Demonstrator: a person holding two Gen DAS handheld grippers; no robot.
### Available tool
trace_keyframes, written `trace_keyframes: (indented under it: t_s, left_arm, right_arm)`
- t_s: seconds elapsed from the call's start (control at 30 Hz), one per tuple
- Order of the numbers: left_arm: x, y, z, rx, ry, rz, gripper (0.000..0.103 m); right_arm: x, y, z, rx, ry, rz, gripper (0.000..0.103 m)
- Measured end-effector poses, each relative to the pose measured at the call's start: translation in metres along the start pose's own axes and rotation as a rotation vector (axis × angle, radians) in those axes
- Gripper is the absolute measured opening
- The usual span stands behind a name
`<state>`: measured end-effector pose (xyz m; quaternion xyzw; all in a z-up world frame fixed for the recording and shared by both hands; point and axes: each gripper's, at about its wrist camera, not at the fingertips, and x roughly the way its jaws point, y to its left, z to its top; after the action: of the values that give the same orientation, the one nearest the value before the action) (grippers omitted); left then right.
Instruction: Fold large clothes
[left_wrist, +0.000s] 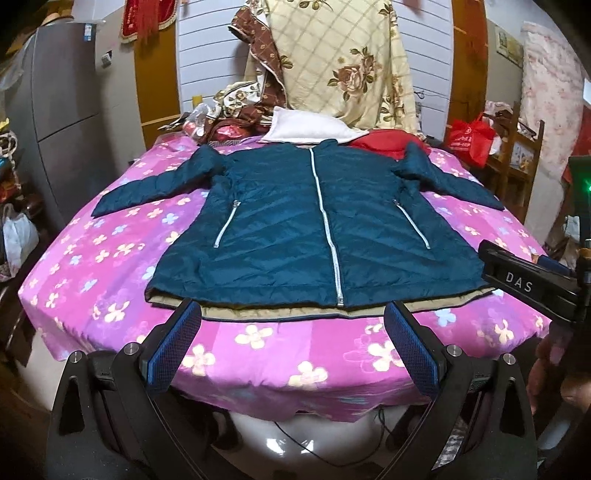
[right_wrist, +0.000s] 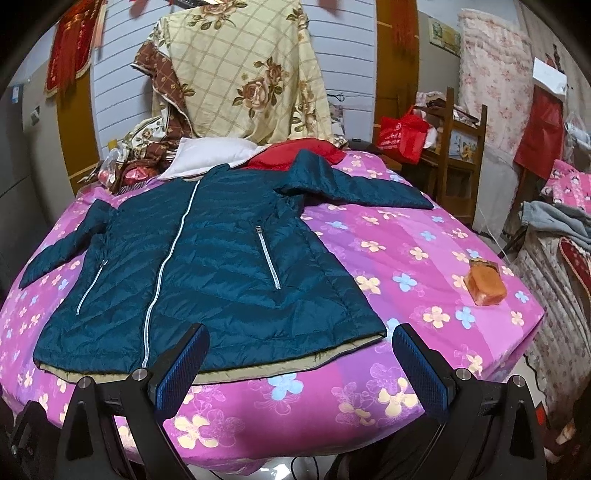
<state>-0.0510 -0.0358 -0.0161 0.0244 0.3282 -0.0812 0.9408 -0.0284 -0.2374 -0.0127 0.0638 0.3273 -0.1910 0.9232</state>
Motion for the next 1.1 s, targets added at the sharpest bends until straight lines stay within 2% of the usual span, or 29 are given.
trace_keyframes:
  t_s: [0.13,0.27,0.73,0.83,0.93,1.1]
  left_arm:
    - [0.000,-0.003,0.001,0.017,0.002,-0.012,0.099]
    - [0.006,0.006,0.006,0.012,0.014,0.013,0.100]
    - [0.044,0.069,0.013,-0.093,0.065,0.178,0.099]
    - [0.053,0.083,0.013,-0.115,0.081,0.203,0.099]
    - [0.061,0.093,0.012,-0.132,0.099,0.226,0.099]
    - [0.075,0.101,0.010,-0.145,0.129,0.241,0.099]
  right_arm:
    - [0.005,-0.002,0.000,0.010,0.019,0.026,0.099]
    - [0.007,0.003,-0.004,-0.028,0.013,0.000,0.099]
    - [0.036,0.004,-0.019,-0.105,0.053,0.000,0.098]
    - [0.047,-0.007,-0.016,-0.084,0.065,-0.016,0.098]
    - [0.062,-0.024,-0.011,-0.059,0.072,-0.054,0.087]
    - [0.097,-0.061,-0.001,0.001,0.104,-0.126,0.083]
